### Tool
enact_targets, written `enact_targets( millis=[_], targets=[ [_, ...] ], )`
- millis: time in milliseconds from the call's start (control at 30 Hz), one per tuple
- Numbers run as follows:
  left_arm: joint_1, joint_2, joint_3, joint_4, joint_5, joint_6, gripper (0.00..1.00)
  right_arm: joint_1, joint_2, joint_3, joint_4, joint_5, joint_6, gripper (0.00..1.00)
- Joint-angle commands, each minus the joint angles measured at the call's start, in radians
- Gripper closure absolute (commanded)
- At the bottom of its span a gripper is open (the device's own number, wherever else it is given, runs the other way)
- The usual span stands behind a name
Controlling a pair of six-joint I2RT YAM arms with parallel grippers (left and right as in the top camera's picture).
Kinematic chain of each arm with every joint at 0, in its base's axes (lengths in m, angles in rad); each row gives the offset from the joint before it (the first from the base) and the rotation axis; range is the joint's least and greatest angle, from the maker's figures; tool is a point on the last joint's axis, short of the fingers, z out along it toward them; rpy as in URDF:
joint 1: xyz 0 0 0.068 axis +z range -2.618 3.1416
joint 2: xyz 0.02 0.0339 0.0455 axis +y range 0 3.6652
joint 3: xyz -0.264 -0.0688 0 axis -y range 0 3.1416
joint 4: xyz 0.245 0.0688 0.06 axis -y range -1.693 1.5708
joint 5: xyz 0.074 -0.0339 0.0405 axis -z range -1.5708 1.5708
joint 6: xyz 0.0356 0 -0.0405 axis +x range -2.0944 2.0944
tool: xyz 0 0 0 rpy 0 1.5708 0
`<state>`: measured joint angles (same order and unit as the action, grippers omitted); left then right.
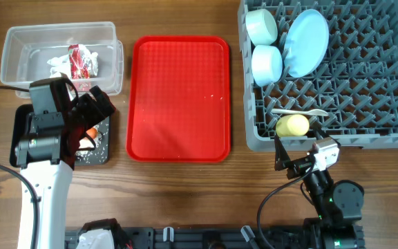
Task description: Sort waste into correct bins and load items into the dishwasher rack
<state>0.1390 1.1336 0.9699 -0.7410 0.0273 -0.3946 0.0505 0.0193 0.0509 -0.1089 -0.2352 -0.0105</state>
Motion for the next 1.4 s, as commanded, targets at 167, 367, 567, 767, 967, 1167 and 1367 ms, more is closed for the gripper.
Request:
enact_targets(
  millis=[167,367,567,767,967,1167,1367],
  targets=[
    [0.006,0.002,0.015,0.003,-0.006,-0.002,0.00,-0.004,-0.014,0.006,0.004,-0.010,-0.015,0.00],
    [0.006,0.002,0.015,0.003,-0.006,-0.002,0.00,-0.004,-0.014,0.006,0.004,-0.010,-0.016,0.00],
    [-0.013,-0.113,-0.090,0.003,-0.006,-0.002,0.00,-0.004,-0.014,0.006,0.004,-0.010,-0.016,0.00],
    [-0.012,-0.429,-0.428,0.192,-0.033,0.000,0.00,-0.004,-0.014,0.006,0.004,-0.010,-0.016,0.00],
    [-0.011,-0.836,-0.764,0.569,0.064,0.130,0.00,-0.004,-0.014,0.006,0.004,-0.010,-0.016,0.00],
    [-0.012,-1.068,-0.867,0.589,0.058,0.129,0.00,-0.004,-0.014,0.006,0.004,-0.010,-0.016,0.00],
    [-0.012,-1.131,-0.955,0.694,0.059,0.126,0.00,-0.004,-0.014,0.006,0.004,-0.010,-0.016,0.00]
  ],
)
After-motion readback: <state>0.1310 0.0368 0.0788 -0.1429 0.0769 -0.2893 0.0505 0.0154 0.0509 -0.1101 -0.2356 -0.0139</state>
